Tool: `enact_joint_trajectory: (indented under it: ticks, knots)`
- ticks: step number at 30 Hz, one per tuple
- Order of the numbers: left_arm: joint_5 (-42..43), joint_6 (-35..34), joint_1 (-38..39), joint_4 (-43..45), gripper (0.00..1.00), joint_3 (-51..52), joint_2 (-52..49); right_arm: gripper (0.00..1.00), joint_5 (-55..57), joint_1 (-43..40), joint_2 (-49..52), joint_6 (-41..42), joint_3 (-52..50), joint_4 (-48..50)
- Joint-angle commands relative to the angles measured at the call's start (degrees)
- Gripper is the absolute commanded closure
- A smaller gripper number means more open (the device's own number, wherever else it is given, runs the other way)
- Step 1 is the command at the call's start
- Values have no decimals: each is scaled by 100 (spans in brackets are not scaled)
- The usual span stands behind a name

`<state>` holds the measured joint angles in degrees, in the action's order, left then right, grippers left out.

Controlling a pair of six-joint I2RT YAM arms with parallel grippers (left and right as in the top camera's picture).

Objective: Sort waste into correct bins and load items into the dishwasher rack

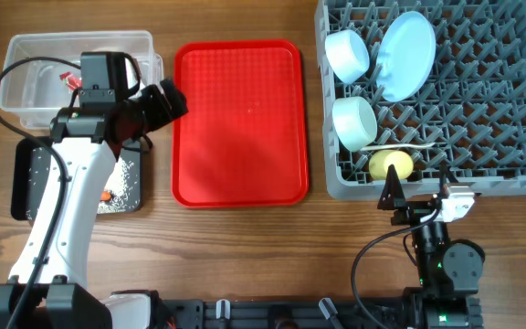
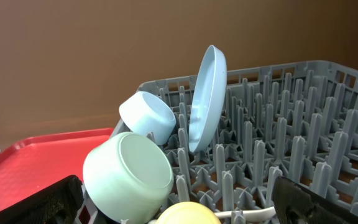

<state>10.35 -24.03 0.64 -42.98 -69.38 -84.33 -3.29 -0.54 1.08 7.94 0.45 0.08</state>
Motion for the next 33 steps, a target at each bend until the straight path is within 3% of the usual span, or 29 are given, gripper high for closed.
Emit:
enact_joint_trajectory:
  ticks: [1, 7, 14, 20, 33]
  knots:
    - [-243, 179, 22, -79, 0, -59, 166, 0, 111, 24, -50, 114, -15, 11]
    - [-271, 699, 28, 568, 0, 385, 883, 0, 111, 24, -50, 111, -15, 11]
    - [-319, 717, -186, 2691, 0, 2597, 2793, 0, 111, 24, -50, 116, -15, 11]
    - [-671, 717, -249, 3993, 0, 4245, 4039, 0, 111, 24, -50, 114, -15, 11]
    - [-1003, 734, -254, 4260, 0, 6131, 7250, 0, 111, 24, -50, 114, -15, 11]
